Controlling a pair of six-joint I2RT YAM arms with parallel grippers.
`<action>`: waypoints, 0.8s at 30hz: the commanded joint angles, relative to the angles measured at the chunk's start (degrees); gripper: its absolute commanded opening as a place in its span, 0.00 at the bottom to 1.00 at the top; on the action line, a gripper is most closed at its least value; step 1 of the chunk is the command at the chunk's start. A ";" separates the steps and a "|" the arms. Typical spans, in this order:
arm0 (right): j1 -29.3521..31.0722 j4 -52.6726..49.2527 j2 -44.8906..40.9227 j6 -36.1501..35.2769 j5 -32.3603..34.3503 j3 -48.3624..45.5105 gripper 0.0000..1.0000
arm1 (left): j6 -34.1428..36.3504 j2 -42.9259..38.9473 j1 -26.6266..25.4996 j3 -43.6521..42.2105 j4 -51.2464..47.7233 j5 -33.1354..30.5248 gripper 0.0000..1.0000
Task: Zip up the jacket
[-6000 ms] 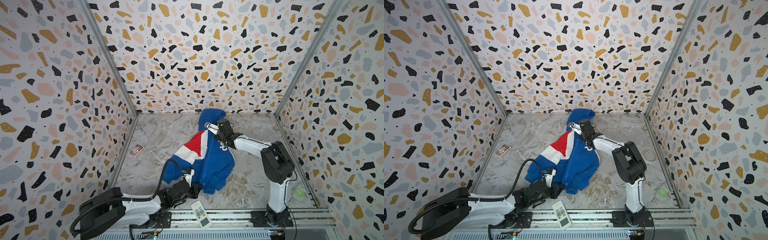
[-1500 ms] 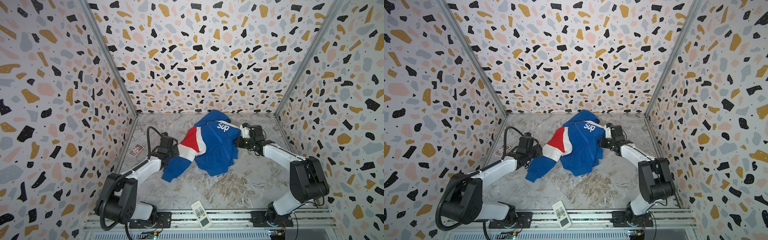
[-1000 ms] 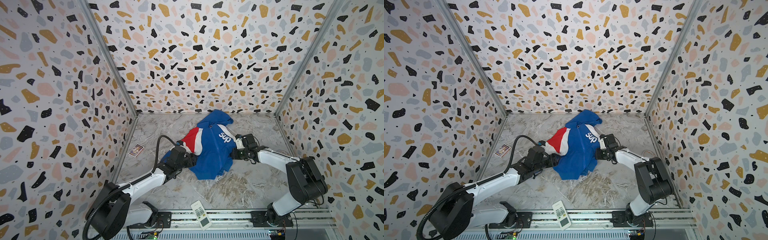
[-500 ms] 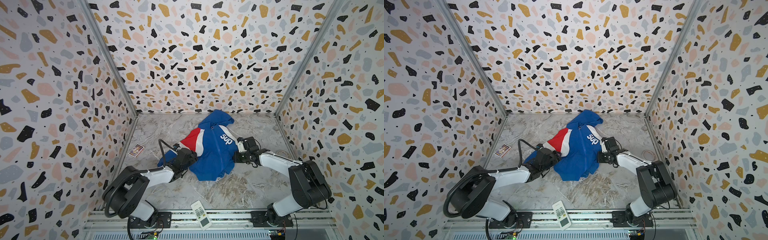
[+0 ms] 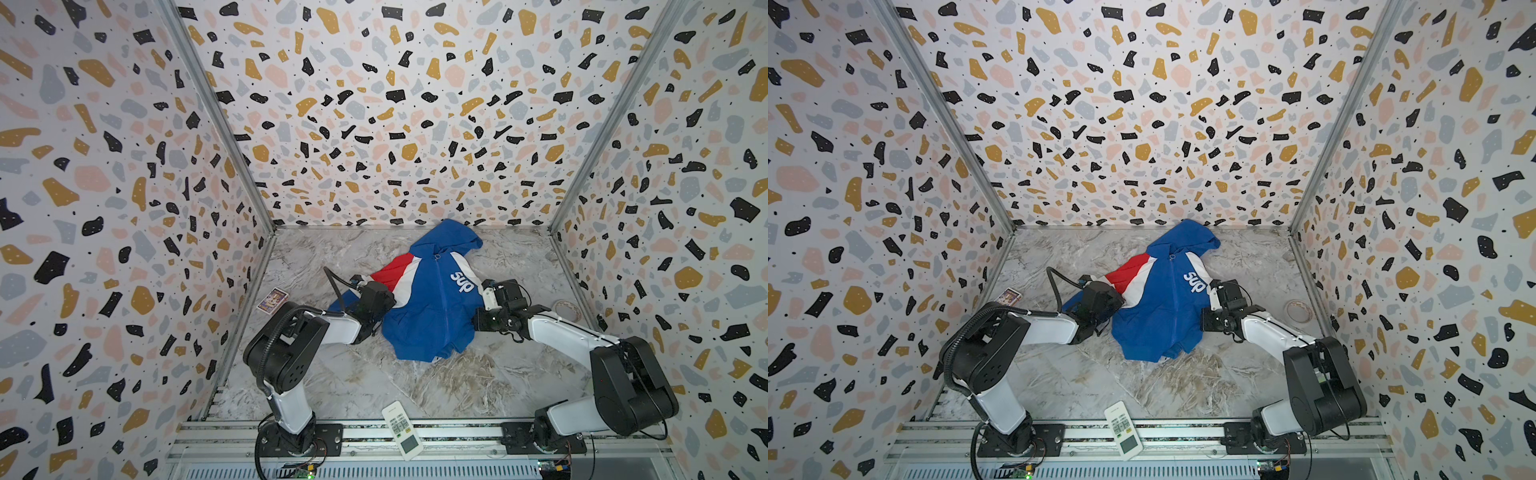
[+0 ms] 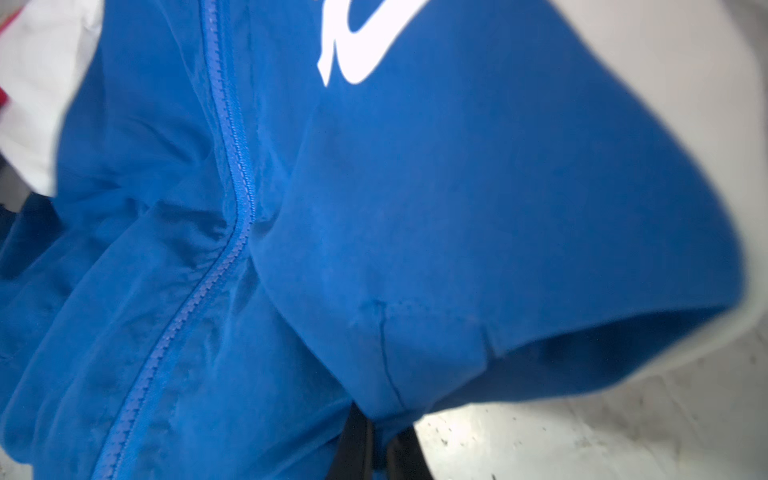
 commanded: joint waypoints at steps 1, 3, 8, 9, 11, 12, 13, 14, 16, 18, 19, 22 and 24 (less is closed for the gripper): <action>-0.81 -1.69 -1.71 -0.73 -0.44 -1.13 0.02 | 5.96 -2.05 1.89 2.06 0.65 -0.14 0.00; -1.00 -1.94 -2.05 -0.76 -0.74 -1.51 0.02 | 7.95 -3.53 3.15 2.26 -1.26 -1.07 0.00; -1.13 -2.91 -5.16 -0.66 -3.86 -2.14 0.17 | 10.48 -9.64 8.29 -0.63 -4.41 -3.55 0.00; -1.11 -3.05 -6.33 -0.58 -4.71 -2.35 0.25 | 10.81 -10.79 9.66 -1.18 -5.17 -3.77 0.00; -1.35 -3.19 -9.23 0.28 -6.04 -2.58 0.49 | 11.43 -13.07 12.73 -2.29 -6.40 -3.63 0.00; -1.58 -3.21 -10.59 0.58 -6.57 -2.64 0.54 | 11.70 -13.73 14.06 -2.57 -7.14 -3.48 0.00; -2.12 -3.12 -12.01 1.14 -6.83 -2.68 0.58 | 12.04 -14.24 15.43 -2.81 -7.76 -2.92 0.00; -2.90 -2.89 -13.20 1.82 -6.88 -2.58 0.60 | 12.35 -14.35 16.65 -2.83 -8.21 -2.08 0.00; -4.93 -1.79 -14.22 2.99 -6.85 -2.46 0.62 | 12.38 -13.82 18.05 -2.62 -8.70 -0.34 0.00; -6.45 -0.14 -12.87 3.60 -7.02 -1.88 0.62 | 14.39 -12.45 18.56 -1.94 -9.32 1.50 0.00; -6.76 0.55 -10.95 3.55 -6.88 -1.28 0.62 | 14.65 -11.57 18.57 -1.62 -9.38 2.50 0.00; -6.23 2.11 -3.80 3.85 -7.39 1.28 0.61 | 14.44 -9.05 18.57 -1.65 -8.43 5.50 0.00; -4.51 4.94 -0.41 5.14 -7.33 1.64 0.60 | 14.21 -8.23 18.57 -2.24 -7.58 6.60 0.00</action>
